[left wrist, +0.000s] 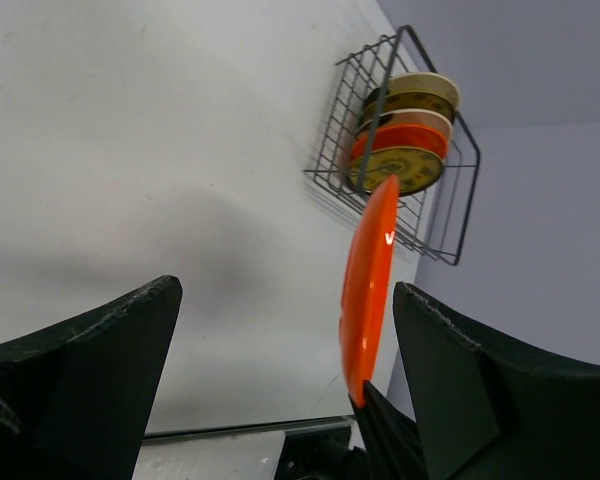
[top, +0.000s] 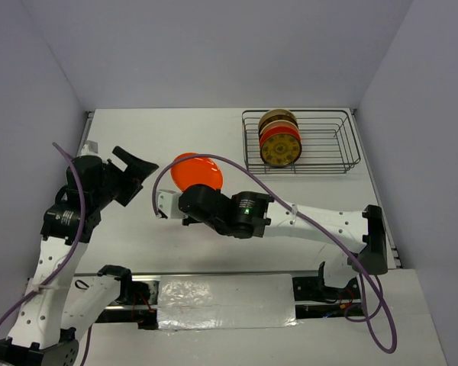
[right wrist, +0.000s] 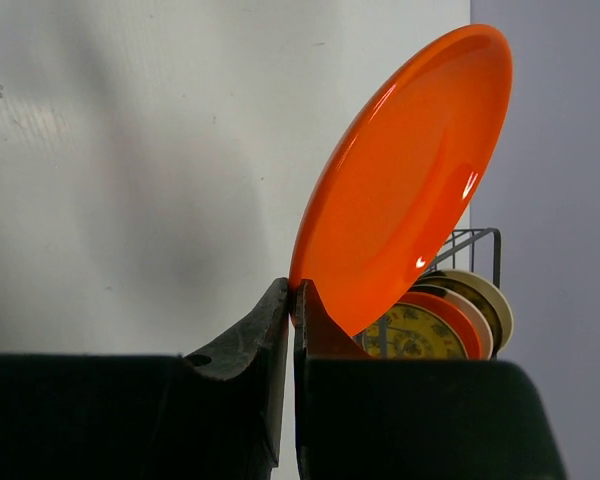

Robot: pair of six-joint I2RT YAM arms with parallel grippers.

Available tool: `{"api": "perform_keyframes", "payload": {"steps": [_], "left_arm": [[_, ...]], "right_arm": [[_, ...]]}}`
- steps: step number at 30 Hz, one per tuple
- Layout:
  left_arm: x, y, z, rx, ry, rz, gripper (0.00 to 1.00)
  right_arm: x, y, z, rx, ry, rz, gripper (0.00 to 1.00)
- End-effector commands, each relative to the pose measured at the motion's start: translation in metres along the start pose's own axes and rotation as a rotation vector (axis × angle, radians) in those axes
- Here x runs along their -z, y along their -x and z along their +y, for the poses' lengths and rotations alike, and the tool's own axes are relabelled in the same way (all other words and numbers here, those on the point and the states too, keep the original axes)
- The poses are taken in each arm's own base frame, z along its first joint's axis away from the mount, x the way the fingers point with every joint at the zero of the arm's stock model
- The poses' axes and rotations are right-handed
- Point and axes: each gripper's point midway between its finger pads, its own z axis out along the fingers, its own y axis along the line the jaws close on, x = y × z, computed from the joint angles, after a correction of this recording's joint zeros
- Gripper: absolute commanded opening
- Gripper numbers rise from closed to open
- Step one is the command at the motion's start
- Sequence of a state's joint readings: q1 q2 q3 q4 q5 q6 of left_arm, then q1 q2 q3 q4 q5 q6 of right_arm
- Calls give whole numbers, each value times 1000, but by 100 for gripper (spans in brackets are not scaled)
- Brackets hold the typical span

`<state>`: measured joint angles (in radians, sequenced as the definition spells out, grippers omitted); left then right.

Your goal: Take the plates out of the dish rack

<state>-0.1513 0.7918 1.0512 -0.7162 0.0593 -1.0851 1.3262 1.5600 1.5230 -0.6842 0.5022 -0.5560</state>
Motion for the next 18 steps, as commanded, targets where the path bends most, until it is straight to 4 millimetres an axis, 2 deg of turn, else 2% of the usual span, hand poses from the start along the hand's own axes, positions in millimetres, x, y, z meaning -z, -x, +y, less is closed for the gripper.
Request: {"api": "perform_keyframes", "payload": {"steps": [1,4,6,8,11,12,13,14,16,17,18], "left_arm": [[-7,-1,-27,13,-122,27,99],[-25,-11,-14,12,-75,87,97],[-35,-18,-5,9,-43,117,92],[-41,-20,-3,11,-47,125,90],[-47,-23,-2,16,-63,134,74],[-49,-23,-2,14,-62,132,57],[-51,-21,0,12,-51,125,46],[-52,-20,0,9,-45,121,21],[-57,-15,8,3,-10,90,0],[-61,-14,13,2,10,79,0],[-65,-11,17,2,25,59,0]], "right_arm": [[3,19,-14,-4,-54,-36,0],[1,33,-14,9,-53,-58,0],[-5,40,-10,27,-44,-57,0],[-9,44,-7,36,-33,-51,0],[-17,52,-3,49,-25,-46,0],[-20,53,0,53,-19,-45,0],[-21,54,1,51,-17,-47,0],[-24,56,2,48,-16,-58,0],[-24,56,3,39,-16,-72,0],[-28,52,4,21,-15,-69,6],[-24,53,2,-5,-1,-91,50]]}}
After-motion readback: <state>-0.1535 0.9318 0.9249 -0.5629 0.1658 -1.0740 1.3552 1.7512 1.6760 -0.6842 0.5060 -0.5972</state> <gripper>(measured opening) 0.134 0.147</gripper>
